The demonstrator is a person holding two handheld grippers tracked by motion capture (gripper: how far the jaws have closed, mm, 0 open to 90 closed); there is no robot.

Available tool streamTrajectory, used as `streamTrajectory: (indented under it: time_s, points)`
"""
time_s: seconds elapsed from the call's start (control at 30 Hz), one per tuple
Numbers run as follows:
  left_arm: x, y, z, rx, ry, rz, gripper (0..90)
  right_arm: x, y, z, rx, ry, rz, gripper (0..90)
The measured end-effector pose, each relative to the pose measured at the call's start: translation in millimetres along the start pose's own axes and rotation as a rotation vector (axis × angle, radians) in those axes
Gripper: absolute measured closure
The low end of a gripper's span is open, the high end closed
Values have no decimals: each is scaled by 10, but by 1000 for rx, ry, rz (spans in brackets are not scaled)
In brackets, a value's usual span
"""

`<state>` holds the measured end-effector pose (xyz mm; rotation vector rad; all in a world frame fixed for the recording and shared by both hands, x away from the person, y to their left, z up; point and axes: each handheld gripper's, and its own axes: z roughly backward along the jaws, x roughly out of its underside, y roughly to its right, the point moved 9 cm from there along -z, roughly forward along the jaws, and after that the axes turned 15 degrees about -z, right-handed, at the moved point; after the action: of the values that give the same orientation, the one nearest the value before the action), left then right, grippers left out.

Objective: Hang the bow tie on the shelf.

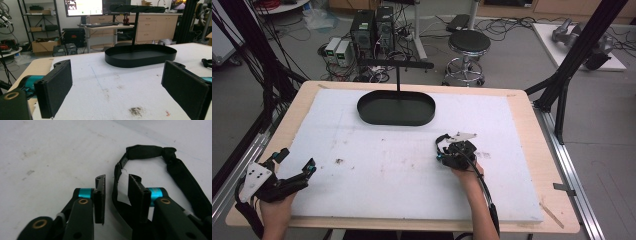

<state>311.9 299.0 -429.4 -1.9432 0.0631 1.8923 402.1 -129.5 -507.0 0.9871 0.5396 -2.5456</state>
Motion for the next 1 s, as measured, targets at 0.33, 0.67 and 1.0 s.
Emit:
streamTrajectory:
  time_s: [0.33,0.67,1.0]
  points:
    - [7,-5,5,0,-4,1,103,7,-46,-1,3,1,32,887]
    - [3,-11,7,-2,1,8,103,-199,-96,209,4,153,44,887]
    - [-5,-11,15,-3,6,5,103,-463,-193,472,-9,345,46,887]
